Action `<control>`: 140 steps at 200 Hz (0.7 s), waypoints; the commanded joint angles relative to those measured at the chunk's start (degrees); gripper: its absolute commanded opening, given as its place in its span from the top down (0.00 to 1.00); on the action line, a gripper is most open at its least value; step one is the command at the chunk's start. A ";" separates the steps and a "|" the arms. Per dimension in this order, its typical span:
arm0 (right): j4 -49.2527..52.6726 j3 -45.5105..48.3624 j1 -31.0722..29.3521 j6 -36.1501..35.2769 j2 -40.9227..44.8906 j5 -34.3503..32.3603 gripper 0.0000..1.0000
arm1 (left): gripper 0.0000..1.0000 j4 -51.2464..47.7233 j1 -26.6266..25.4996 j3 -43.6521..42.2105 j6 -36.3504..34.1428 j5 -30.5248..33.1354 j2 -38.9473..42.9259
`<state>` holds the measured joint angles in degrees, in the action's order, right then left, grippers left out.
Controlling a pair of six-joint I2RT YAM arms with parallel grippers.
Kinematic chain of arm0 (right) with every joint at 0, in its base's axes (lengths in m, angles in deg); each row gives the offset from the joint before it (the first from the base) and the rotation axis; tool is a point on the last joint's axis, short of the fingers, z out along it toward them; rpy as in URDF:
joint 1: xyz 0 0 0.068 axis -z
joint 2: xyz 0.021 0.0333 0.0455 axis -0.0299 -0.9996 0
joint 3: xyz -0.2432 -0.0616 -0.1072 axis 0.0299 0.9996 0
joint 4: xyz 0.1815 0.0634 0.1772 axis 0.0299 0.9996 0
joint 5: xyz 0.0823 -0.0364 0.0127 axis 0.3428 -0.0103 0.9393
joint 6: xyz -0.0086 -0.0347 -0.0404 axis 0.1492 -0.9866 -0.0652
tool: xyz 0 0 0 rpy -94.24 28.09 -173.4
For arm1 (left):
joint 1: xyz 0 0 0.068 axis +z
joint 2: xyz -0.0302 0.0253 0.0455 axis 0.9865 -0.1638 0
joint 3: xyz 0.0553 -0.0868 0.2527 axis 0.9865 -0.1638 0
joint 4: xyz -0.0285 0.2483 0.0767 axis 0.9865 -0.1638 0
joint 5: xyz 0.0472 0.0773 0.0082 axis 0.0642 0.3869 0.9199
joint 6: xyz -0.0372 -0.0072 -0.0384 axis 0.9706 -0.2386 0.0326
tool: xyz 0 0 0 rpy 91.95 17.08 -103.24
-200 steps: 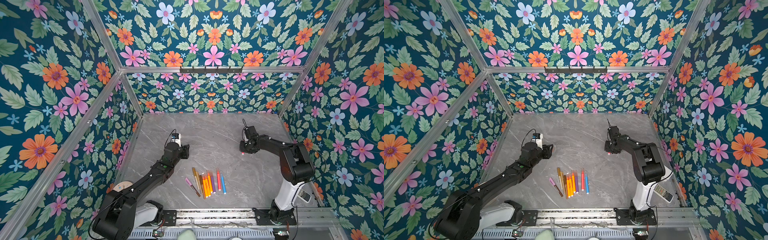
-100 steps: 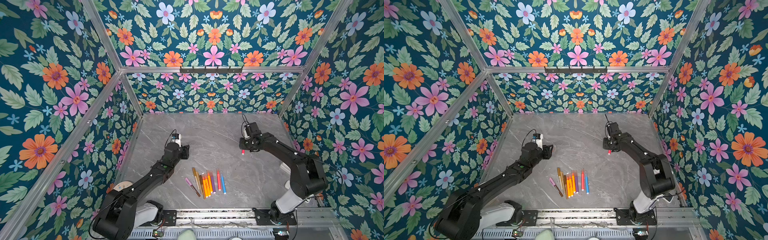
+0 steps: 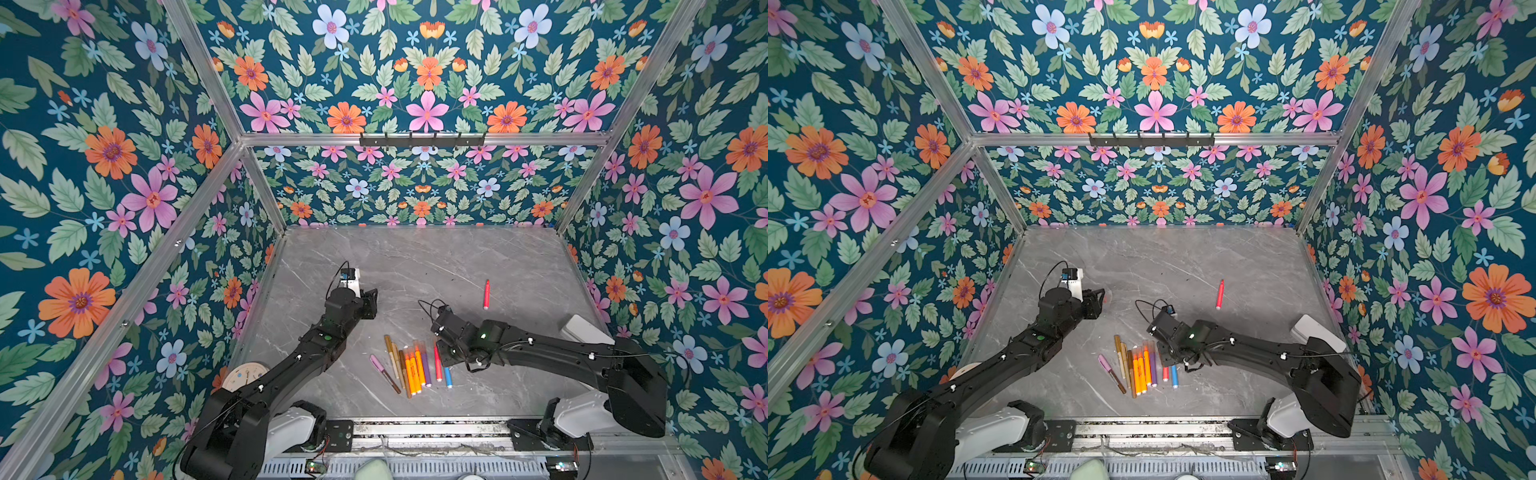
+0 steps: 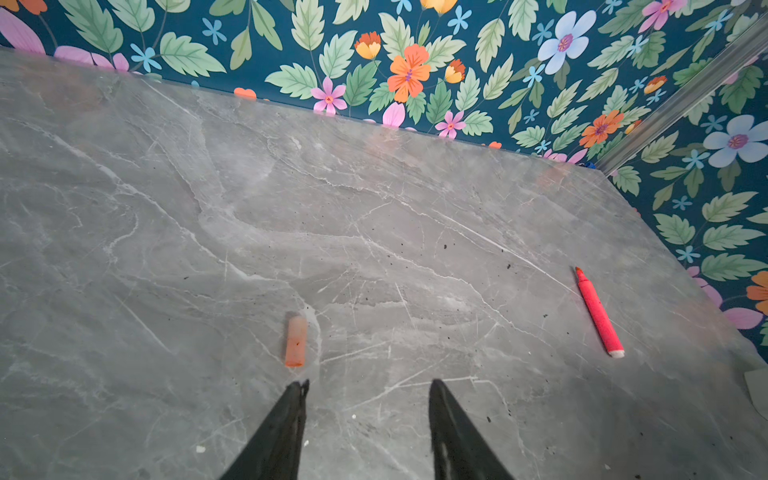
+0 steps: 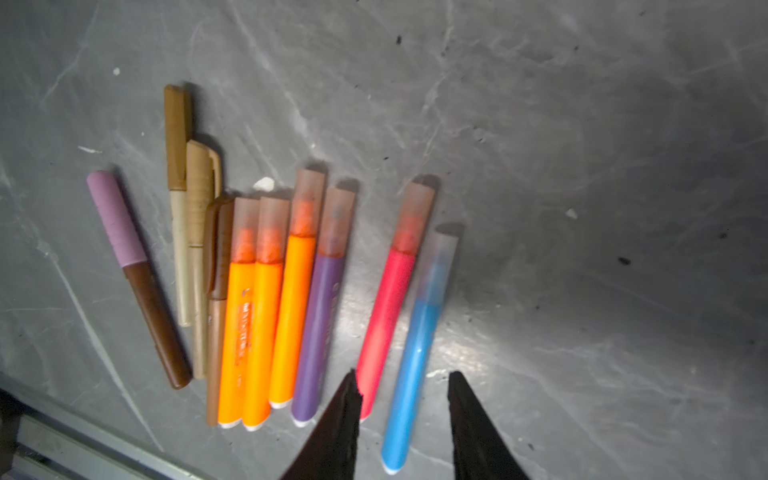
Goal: Open the pen caps
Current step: 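Move the right gripper back over the marker bunch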
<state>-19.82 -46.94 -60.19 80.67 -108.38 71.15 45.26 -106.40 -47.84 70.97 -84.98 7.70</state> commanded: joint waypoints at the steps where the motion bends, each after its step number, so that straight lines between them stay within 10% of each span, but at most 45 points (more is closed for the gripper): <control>1: -0.19 -1.98 -1.79 7.20 -2.61 -2.04 0.64 | 0.50 1.45 0.03 0.12 0.63 0.28 -0.20; 140: -1.34 -2.94 -3.70 11.59 -13.47 -0.21 0.73 | 0.50 1.71 0.07 0.30 1.14 -0.16 -1.34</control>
<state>-21.66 -49.59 -63.86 90.81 -121.12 71.05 45.61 -106.40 -47.87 72.04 -85.16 6.32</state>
